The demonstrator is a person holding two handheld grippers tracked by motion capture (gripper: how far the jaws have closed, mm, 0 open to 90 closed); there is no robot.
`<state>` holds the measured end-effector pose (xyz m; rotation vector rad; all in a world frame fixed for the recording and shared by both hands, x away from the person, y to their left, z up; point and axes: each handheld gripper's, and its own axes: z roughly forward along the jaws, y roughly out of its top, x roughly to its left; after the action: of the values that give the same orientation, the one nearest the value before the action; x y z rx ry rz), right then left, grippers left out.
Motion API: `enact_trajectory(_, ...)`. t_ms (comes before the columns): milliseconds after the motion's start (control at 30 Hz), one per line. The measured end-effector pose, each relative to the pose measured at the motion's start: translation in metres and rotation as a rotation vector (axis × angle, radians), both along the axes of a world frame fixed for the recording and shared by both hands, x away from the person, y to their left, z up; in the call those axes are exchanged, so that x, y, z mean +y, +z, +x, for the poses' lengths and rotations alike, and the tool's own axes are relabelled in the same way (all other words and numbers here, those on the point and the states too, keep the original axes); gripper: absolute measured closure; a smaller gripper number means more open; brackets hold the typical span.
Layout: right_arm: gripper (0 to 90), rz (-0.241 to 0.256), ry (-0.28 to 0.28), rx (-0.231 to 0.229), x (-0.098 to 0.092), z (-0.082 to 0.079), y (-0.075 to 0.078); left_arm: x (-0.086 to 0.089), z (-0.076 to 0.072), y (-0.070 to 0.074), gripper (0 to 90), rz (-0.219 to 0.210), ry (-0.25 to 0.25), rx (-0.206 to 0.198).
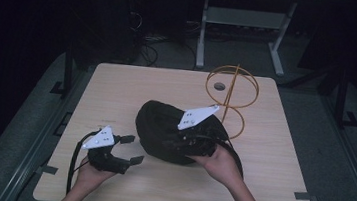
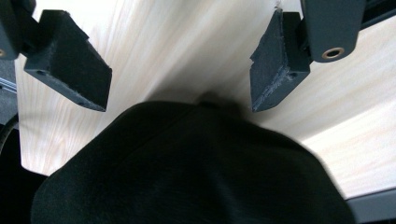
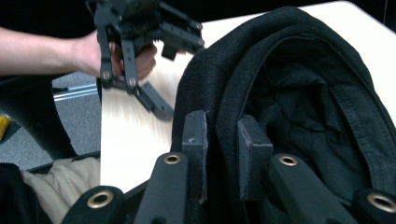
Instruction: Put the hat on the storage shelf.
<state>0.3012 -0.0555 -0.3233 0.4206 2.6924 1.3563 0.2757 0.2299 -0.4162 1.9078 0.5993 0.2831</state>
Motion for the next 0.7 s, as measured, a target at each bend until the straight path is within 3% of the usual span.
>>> enact_trajectory(167,75.8,0.01,-0.003,-0.009,0.001,0.002,0.009,-0.01,0.004,0.007,20.3,-0.029,0.009,-0.028)
enact_trajectory(267,75.8,0.047,0.006,-0.002,0.001,0.003,0.015,-0.019,0.007,0.01,20.3,-0.054,0.006,-0.033)
enact_trajectory(367,75.9,0.052,0.014,-0.004,0.003,0.002,0.02,-0.026,0.009,0.014,19.9,-0.055,0.027,-0.063)
enact_trajectory(433,76.0,0.053,0.015,-0.006,0.003,0.0,0.022,-0.03,0.012,0.015,21.2,-0.066,0.042,-0.062)
enact_trajectory(533,76.3,0.058,0.018,-0.004,0.002,-0.001,0.023,-0.032,0.015,0.015,47.2,-0.086,0.028,-0.036)
enact_trajectory(567,76.3,0.058,0.018,-0.004,0.002,-0.001,0.023,-0.032,0.016,0.015,47.2,-0.091,0.017,-0.037)
enact_trajectory(700,76.2,0.059,0.017,-0.001,0.0,-0.001,0.021,-0.037,0.016,0.017,71.1,-0.079,-0.007,-0.072)
